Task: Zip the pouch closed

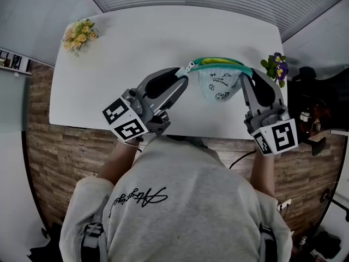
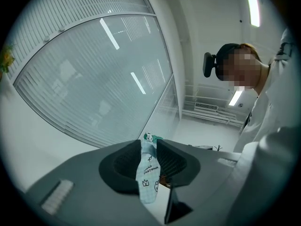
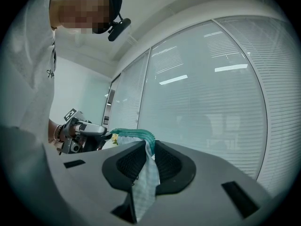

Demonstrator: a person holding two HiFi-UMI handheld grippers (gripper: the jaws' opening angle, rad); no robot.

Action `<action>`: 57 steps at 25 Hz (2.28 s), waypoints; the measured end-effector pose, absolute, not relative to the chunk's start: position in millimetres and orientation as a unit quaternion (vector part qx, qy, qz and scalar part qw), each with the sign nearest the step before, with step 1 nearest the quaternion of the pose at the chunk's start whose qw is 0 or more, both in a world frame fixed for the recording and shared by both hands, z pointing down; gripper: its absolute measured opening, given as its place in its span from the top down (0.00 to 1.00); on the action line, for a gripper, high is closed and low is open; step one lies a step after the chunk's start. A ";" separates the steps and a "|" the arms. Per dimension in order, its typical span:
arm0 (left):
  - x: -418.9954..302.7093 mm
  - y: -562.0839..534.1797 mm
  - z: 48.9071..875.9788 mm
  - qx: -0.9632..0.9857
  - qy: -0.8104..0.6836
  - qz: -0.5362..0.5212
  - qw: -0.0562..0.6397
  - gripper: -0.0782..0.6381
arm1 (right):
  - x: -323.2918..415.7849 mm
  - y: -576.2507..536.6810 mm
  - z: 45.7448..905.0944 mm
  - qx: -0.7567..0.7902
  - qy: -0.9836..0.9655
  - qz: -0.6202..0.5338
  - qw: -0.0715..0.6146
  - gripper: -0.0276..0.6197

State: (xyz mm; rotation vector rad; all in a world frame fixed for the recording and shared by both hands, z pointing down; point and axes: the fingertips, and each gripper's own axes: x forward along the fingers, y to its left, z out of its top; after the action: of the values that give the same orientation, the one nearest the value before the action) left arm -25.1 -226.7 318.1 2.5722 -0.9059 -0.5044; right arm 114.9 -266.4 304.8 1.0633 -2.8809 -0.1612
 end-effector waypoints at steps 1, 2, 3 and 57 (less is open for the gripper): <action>-25.6 -226.9 317.3 0.911 -0.322 -0.180 0.182 0.76 | 115.3 -266.2 305.6 0.345 -0.936 -0.053 0.035 0.87; -25.6 -227.0 317.1 0.912 -0.323 -0.179 0.181 0.77 | 115.7 -265.9 306.7 0.345 -0.936 -0.053 0.036 0.87; -25.2 -227.0 317.4 0.912 -0.323 -0.177 0.181 0.78 | 116.2 -265.7 307.9 0.345 -0.936 -0.054 0.037 0.87; -0.6 -215.5 364.4 0.934 -0.306 -0.072 0.168 0.85 | 17.0 -233.9 346.4 0.213 -0.965 0.143 0.062 0.82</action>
State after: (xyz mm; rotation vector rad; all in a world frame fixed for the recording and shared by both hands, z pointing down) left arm -0.6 -215.5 364.4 2.6566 -0.8701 -0.2055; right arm 17.0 -233.9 346.4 0.6435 -2.9164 0.4313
